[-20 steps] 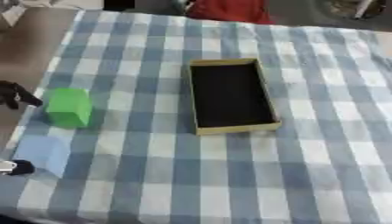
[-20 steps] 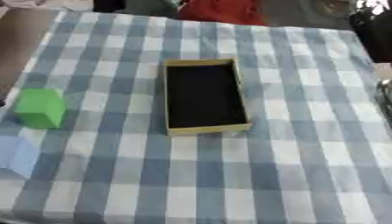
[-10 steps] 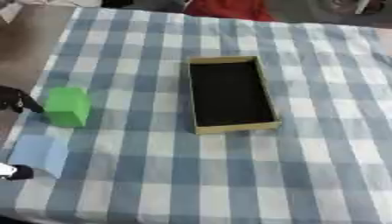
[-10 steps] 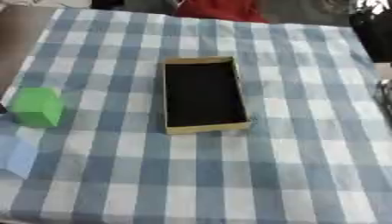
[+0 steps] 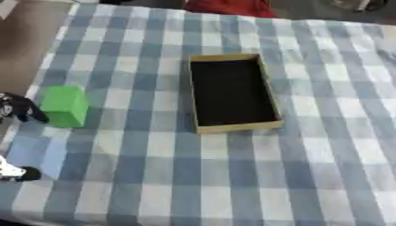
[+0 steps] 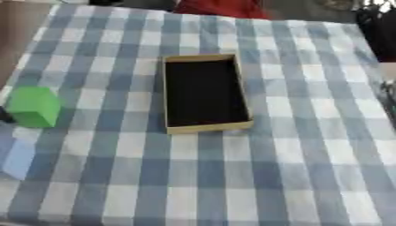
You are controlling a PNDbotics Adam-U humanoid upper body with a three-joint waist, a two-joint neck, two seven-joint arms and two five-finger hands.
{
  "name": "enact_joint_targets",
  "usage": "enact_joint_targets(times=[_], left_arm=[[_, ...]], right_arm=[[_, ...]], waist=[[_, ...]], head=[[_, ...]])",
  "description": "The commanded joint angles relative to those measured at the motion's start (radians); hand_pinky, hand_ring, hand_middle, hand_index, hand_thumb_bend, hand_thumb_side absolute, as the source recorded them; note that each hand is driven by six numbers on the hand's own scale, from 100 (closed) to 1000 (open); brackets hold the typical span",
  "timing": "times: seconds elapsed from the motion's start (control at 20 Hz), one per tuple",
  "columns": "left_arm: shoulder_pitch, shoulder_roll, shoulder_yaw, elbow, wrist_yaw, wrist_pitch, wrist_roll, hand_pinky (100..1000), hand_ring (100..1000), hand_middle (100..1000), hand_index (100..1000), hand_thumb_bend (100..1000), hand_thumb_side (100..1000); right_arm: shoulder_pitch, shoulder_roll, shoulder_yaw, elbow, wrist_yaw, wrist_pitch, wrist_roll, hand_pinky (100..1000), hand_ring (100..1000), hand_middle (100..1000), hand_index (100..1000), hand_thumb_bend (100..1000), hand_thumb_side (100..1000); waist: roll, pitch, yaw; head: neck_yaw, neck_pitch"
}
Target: Pick up objects on the table and place them in the box.
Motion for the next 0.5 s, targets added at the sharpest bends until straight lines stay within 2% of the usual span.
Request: enact_joint_targets(times=[0.05,0.25,0.35,0.5], left_arm=[[-0.016,0.013,-0.005,0.015,-0.015,-0.002,-0.015,811,794,790,858,618,491],[-0.019,0.008,-0.016,0.032,-0.032,-0.031,-0.028,812,794,790,856,611,481],[-0.018,0.007,-0.023,0.037,-0.037,-0.045,-0.036,804,784,781,841,591,401],[-0.017,0.007,-0.028,0.043,-0.046,-0.063,-0.049,812,789,792,840,582,340]], right_arm=[[-0.013,-0.016,-0.007,-0.017,-0.006,-0.002,-0.006,844,829,852,843,100,1000],[-0.014,-0.014,-0.008,-0.017,-0.008,-0.003,-0.009,844,829,852,843,100,1000],[-0.015,-0.013,-0.009,-0.017,-0.008,-0.004,-0.011,844,829,852,844,100,1000],[-0.015,-0.012,-0.011,-0.017,-0.009,-0.006,-0.013,844,828,851,843,100,1000]], waist=[[0.003,-0.012,-0.001],[0.002,-0.011,-0.002],[0.001,-0.011,-0.002],[0.0,-0.01,-0.002]], head=[[0.007,0.005],[0.009,0.005],[0.007,0.005],[0.004,0.005]])
